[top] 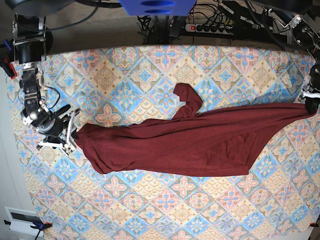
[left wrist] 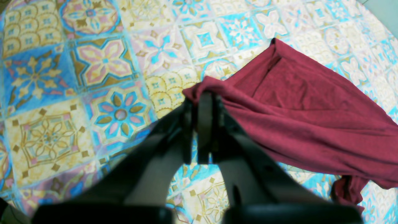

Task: Layout the t-shirt on the table in an organized manner, then fold the t-shirt properly
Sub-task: 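Move the right gripper holding the shirt toward the shirt's middle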

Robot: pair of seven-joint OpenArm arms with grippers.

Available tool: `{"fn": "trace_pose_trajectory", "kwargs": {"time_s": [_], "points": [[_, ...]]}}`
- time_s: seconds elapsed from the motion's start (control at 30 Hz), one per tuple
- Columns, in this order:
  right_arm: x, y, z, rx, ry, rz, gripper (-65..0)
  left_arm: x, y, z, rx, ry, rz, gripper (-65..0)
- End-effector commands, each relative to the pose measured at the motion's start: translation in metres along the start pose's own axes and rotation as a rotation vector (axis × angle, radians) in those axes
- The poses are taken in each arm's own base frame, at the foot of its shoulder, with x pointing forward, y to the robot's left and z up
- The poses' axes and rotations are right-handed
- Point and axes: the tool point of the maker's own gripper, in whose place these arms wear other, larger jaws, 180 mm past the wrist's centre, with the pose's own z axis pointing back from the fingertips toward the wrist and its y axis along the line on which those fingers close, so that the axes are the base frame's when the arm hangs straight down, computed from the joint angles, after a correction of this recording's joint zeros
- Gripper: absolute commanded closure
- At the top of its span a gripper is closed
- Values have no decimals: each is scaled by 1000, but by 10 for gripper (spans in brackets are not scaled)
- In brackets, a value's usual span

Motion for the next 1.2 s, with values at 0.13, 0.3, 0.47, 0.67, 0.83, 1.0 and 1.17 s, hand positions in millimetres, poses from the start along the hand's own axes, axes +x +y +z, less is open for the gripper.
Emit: {"fn": "trace_pose_trajectory", "kwargs": {"time_s": [0.13,0.3,0.47,0.67,0.83,1.0,1.17], "points": [[12,78,35,110,-100,101,-167,15,-9,-1,-26,-39,-31,0],[20,143,33,234,-143,51,-167,13,-9,-1,-28,-35,-35,0],[65,144,18,211,-221,80,-167,12,-8,0,-25,-31,-35,0],[33,160,-20,210,-60,227,-167,11,-8,0,-24,-29,-34,0],[53,200,-40,283,-79,196,-167,11,-8,0,-25,-30,-35,0],[50,202,-52,302,-78,176,-169,11,-8,0,-24,-28,-33,0],[54,185,-67,285,-75,170,-169,10,-7,0,-22,-27,-32,0]]}}
